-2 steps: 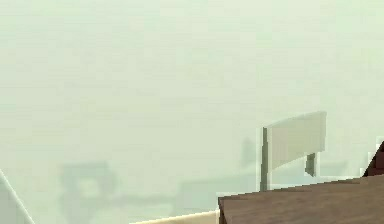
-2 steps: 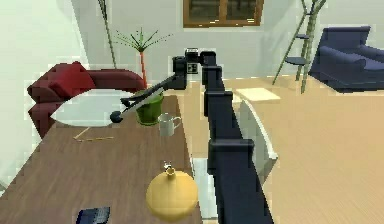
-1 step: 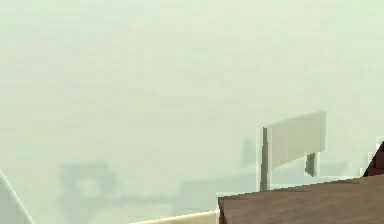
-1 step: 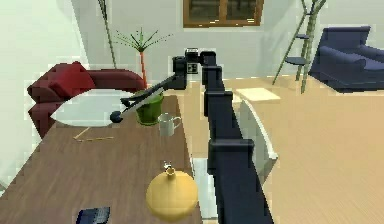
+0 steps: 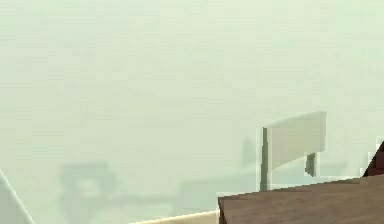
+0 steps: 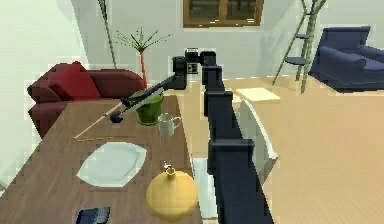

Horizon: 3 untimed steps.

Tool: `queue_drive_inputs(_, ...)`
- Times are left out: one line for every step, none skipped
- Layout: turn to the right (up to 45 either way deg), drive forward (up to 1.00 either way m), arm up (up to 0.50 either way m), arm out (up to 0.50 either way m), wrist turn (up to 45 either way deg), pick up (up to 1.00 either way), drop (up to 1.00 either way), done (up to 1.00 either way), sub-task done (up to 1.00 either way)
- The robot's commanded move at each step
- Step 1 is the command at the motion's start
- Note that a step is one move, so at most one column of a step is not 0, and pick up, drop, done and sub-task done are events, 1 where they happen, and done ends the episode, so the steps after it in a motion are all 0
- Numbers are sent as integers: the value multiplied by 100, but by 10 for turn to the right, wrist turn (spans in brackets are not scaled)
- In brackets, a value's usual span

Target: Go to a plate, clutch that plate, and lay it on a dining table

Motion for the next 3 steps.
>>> queue_drive_inputs(0, 0, 4, 0, 0, 0, 0, 0, 0)
queue_drive_inputs(0, 0, 0, -8, 0, 0, 0, 0, 0)
queue_drive_inputs(0, 0, 0, 0, 0, 0, 0, 100, 0)
